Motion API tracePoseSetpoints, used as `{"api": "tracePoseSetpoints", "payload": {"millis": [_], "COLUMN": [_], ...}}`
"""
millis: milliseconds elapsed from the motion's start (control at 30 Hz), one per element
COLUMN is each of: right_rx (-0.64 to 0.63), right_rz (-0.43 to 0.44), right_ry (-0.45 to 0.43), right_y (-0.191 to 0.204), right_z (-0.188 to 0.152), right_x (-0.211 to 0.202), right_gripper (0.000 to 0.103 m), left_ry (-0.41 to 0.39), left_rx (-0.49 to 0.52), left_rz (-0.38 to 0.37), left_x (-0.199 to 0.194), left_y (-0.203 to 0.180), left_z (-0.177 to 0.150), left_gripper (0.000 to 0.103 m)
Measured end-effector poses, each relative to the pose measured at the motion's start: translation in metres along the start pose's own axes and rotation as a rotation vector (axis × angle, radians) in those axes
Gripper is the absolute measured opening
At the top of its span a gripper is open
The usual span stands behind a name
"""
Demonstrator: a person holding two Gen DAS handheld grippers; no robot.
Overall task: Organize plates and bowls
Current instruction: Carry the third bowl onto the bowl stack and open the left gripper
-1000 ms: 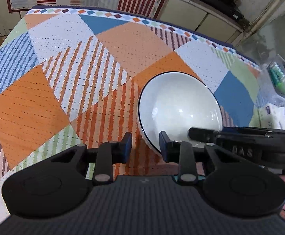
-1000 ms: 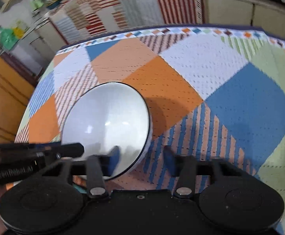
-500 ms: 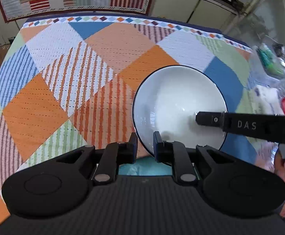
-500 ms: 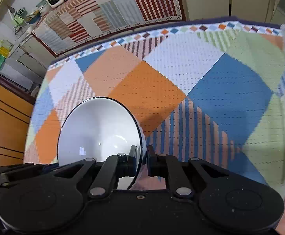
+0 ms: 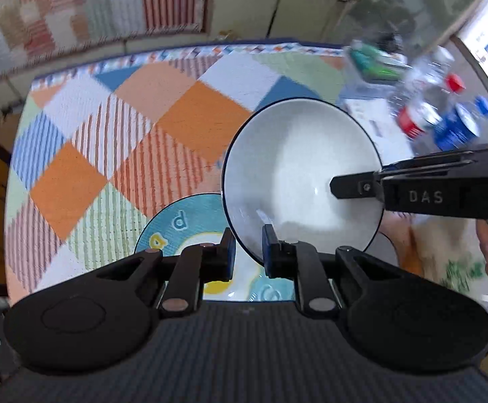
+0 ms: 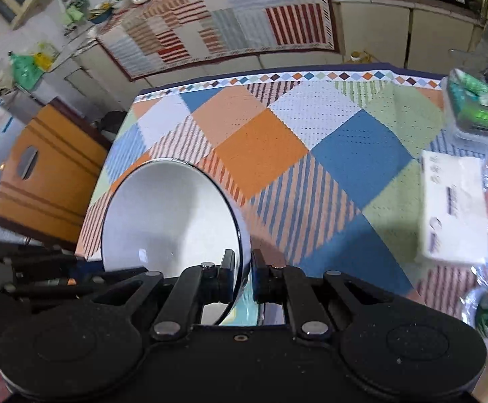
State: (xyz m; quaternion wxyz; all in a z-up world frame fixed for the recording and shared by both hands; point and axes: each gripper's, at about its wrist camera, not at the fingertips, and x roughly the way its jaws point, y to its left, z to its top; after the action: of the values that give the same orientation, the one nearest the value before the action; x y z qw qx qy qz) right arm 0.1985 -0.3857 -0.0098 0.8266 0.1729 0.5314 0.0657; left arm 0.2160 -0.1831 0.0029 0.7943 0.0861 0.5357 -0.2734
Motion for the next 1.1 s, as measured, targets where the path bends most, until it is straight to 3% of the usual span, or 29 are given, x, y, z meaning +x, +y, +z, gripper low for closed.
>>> {"api": "tracePoseSetpoints", "payload": {"millis": [200,400,867,1100], "right_rx": [0.040,0.050,0.034,0.005], "right_rz": [0.053,0.041,-0.074,-0.129], "right_ry": [-0.047,-0.058,-0.074,-0.058], "right_y": [-0.017,-0.029,-0.058,-0.065], "right_z": [-0.046,-0.081,-0.119,-0.130], "right_x": [-0.036,-0.050,-0.041,-0.026], "right_gripper": [0.013,0.013,0.013,0.012], "left_ry": [0.000,0.015,0.115,0.169], "left_rx": [0.055,0.103,0.055,0.067], "left_rz": [-0.015,-0.049,-0.166,-0.141], "left_x": [-0.025,-0.025,0.026,0.053], "left_y": [-0.039,-0.063,-0.081,-0.094], "left_z": [-0.025,-0.046,-0.065,-0.071], "left_gripper": [0.015,0.015,0.015,0.015]}}
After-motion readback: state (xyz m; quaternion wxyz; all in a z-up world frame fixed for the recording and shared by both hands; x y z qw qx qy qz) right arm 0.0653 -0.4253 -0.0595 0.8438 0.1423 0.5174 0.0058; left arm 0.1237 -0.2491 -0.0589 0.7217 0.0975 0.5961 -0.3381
